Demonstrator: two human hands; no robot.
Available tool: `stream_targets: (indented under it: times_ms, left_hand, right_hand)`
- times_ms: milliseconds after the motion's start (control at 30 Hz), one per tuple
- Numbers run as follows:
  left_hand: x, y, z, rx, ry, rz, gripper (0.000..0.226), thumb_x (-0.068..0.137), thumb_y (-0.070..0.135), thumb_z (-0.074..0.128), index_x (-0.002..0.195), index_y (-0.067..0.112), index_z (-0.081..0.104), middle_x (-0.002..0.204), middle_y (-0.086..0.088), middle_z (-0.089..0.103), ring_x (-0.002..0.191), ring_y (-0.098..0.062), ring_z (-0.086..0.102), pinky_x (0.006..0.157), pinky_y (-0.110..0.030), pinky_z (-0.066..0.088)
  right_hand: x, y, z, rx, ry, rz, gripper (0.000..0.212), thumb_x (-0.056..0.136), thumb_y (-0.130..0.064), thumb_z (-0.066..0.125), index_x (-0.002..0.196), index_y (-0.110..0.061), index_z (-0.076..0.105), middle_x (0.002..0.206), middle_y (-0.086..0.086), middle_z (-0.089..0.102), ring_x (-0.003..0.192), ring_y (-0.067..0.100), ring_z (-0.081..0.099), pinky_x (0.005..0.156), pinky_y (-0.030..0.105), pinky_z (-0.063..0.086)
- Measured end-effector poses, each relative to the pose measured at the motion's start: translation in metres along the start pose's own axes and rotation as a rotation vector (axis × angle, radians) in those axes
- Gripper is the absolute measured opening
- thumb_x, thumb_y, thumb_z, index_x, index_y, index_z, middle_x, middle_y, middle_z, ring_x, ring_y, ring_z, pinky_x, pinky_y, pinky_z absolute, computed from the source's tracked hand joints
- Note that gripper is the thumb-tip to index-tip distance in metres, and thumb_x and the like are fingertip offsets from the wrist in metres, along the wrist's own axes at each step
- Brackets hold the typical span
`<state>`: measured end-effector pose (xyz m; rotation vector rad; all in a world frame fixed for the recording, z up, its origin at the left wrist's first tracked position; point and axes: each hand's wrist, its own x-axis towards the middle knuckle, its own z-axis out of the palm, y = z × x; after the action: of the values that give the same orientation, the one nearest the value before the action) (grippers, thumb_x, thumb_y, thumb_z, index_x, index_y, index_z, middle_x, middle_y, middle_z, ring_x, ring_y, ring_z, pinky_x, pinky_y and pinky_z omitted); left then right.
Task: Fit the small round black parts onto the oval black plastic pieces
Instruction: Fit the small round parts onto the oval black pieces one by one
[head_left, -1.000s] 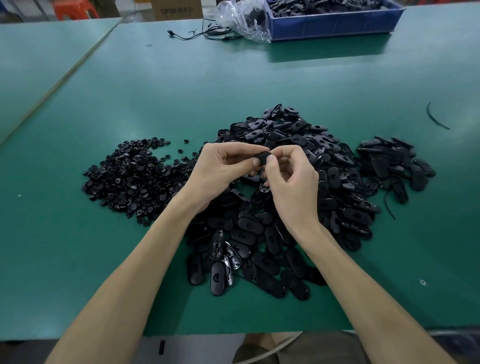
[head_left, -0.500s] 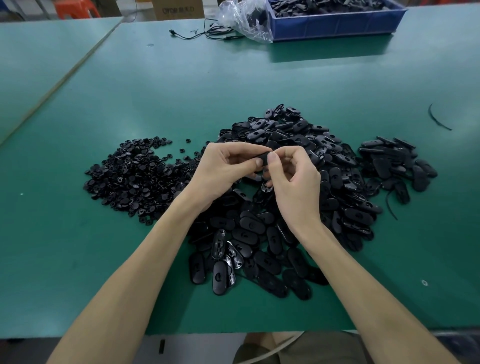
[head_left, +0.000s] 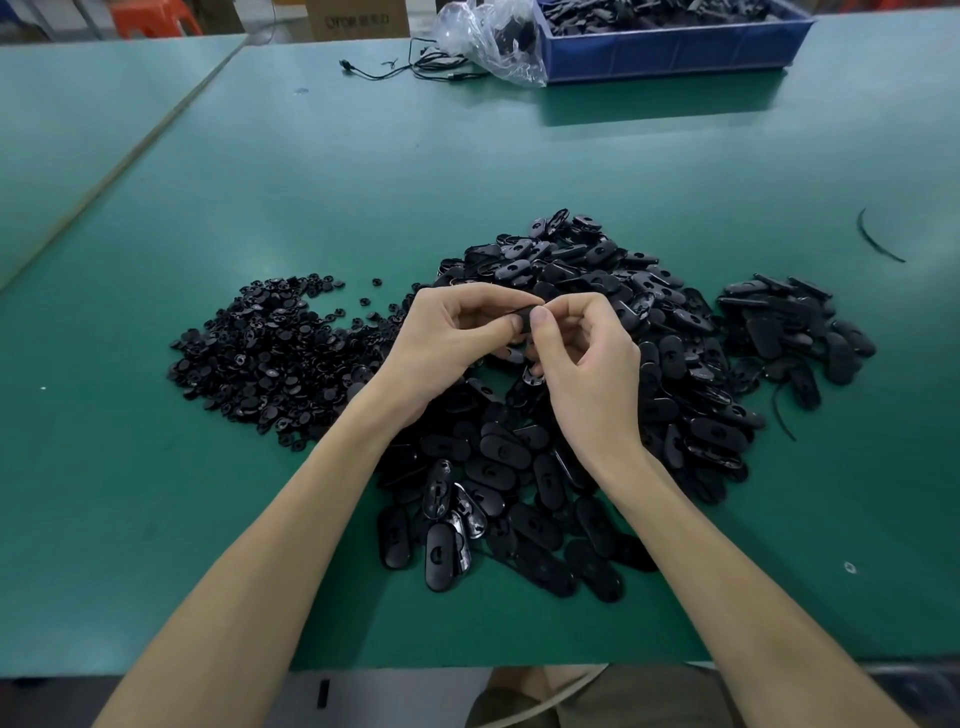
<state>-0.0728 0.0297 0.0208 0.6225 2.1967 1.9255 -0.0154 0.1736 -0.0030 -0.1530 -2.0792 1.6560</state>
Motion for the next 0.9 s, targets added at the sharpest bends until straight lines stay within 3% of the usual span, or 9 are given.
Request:
stream_targets:
  times_ms: [200, 333, 467, 567, 667, 767, 833, 900]
  left_hand:
    - [-0.001, 0.0, -0.003, -0.057, -0.037, -0.048, 0.022, 0.096, 0.0, 0.068, 0.118, -0.003, 0.072, 0.111, -0.021, 0.075, 0.098, -0.028, 0.071, 0.09, -0.042, 0.06]
    - [0.003, 0.008, 0.0, -0.014, 0.088, -0.024, 0.016, 0.094, 0.0, 0.071, 0.109, 0.001, 0.076, 0.096, -0.009, 0.079, 0.084, -0.016, 0.071, 0.078, -0.029, 0.059]
    - [0.02, 0.036, 0.007, 0.061, 0.212, 0.086, 0.014, 0.093, 0.005, 0.074, 0.105, 0.011, 0.077, 0.088, -0.001, 0.079, 0.075, -0.009, 0.071, 0.067, -0.02, 0.055]
    - [0.037, 0.056, 0.034, 0.125, 0.055, 0.083, 0.017, 0.089, 0.004, 0.077, 0.106, 0.007, 0.077, 0.085, -0.001, 0.079, 0.068, -0.009, 0.071, 0.061, -0.017, 0.053]
    - [0.054, 0.065, 0.078, 0.234, -0.156, 0.065, 0.015, 0.088, 0.005, 0.078, 0.103, 0.008, 0.078, 0.082, -0.003, 0.08, 0.069, -0.01, 0.073, 0.07, -0.023, 0.059]
    - [0.069, 0.062, 0.123, 0.279, -0.247, 0.056, 0.013, 0.089, 0.003, 0.075, 0.1, 0.008, 0.08, 0.077, -0.006, 0.078, 0.065, -0.009, 0.07, 0.069, -0.021, 0.059]
    - [0.078, 0.055, 0.146, 0.307, -0.273, 0.026, 0.015, 0.091, 0.002, 0.071, 0.103, 0.006, 0.08, 0.076, -0.007, 0.078, 0.058, -0.004, 0.066, 0.068, -0.021, 0.059]
    - [0.085, 0.048, 0.164, 0.328, -0.288, -0.011, 0.019, 0.093, 0.0, 0.068, 0.108, 0.004, 0.078, 0.079, -0.008, 0.078, 0.054, 0.0, 0.063, 0.067, -0.019, 0.057]
  right_hand:
    - [-0.001, -0.003, -0.001, 0.055, 0.013, -0.029, 0.004, 0.104, -0.02, 0.065, 0.101, -0.018, 0.064, 0.081, -0.006, 0.072, 0.067, 0.006, 0.07, 0.062, 0.016, 0.053]
    - [0.0, 0.001, 0.0, 0.048, 0.004, -0.016, 0.006, 0.106, -0.02, 0.06, 0.11, -0.023, 0.064, 0.094, -0.005, 0.073, 0.082, 0.009, 0.071, 0.073, 0.02, 0.056]
    - [0.001, 0.004, 0.002, -0.041, -0.052, -0.005, 0.016, 0.103, -0.012, 0.062, 0.115, -0.023, 0.062, 0.098, -0.008, 0.067, 0.087, 0.0, 0.064, 0.077, 0.011, 0.048]
    - [0.002, 0.004, 0.005, -0.072, -0.125, -0.002, 0.018, 0.1, -0.007, 0.062, 0.101, -0.025, 0.058, 0.087, -0.006, 0.062, 0.076, -0.004, 0.058, 0.07, 0.007, 0.044]
    - [0.004, 0.009, 0.003, -0.17, -0.166, 0.013, 0.031, 0.094, 0.0, 0.06, 0.082, -0.027, 0.051, 0.07, -0.006, 0.052, 0.062, -0.003, 0.054, 0.057, 0.009, 0.042]
    - [0.0, 0.016, -0.001, -0.031, -0.253, 0.012, 0.02, 0.098, 0.007, 0.057, 0.107, -0.011, 0.06, 0.08, 0.004, 0.06, 0.066, 0.008, 0.053, 0.061, 0.022, 0.049]
    - [-0.002, 0.018, 0.001, -0.019, -0.247, -0.006, 0.022, 0.102, -0.001, 0.059, 0.116, -0.018, 0.057, 0.092, -0.01, 0.062, 0.073, 0.0, 0.055, 0.067, 0.013, 0.048]
    - [0.001, 0.019, 0.006, -0.186, -0.21, -0.037, 0.021, 0.101, -0.01, 0.065, 0.12, -0.017, 0.059, 0.106, -0.008, 0.059, 0.083, -0.001, 0.058, 0.075, 0.008, 0.047]
